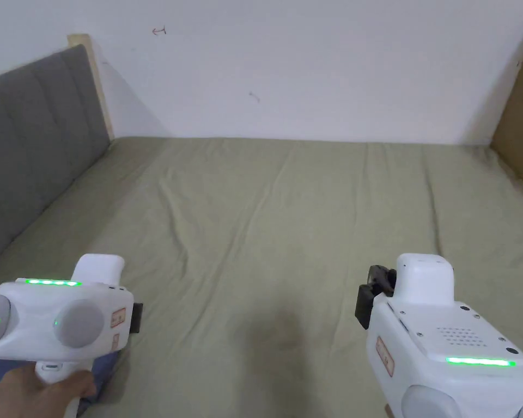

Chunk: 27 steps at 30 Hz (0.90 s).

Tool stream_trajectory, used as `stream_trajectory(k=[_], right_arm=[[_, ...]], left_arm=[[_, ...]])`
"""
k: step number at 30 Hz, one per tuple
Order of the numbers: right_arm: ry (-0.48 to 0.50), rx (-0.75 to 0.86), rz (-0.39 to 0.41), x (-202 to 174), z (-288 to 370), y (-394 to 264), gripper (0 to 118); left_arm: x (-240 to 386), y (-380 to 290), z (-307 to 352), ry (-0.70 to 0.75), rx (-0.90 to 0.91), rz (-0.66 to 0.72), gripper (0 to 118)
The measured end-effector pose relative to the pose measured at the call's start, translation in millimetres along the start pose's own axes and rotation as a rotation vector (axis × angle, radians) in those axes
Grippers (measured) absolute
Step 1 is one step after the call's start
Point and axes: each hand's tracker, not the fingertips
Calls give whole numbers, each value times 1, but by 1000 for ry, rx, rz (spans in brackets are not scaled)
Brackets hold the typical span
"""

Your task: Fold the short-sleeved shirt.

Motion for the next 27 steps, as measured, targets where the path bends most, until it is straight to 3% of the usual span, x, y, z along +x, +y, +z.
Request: stream_trajectory(k=[9, 15, 24, 26, 27], right_arm=[[-40, 98, 2, 30, 21, 43, 1], [-75, 203, 61, 38, 36, 82, 1], [-86, 266, 57, 41, 48, 102, 4], [-87, 271, 59, 41, 49, 99, 19], [-86, 267, 59, 41, 49, 98, 28]], left_arm=[[86, 27, 79, 65, 374, 17, 0], [124, 40, 117, 88, 588, -3, 0], [145, 48, 147, 117, 675, -21, 0], [145, 48, 147, 102, 678, -16, 15], [144, 47, 148, 91, 675, -10, 32]])
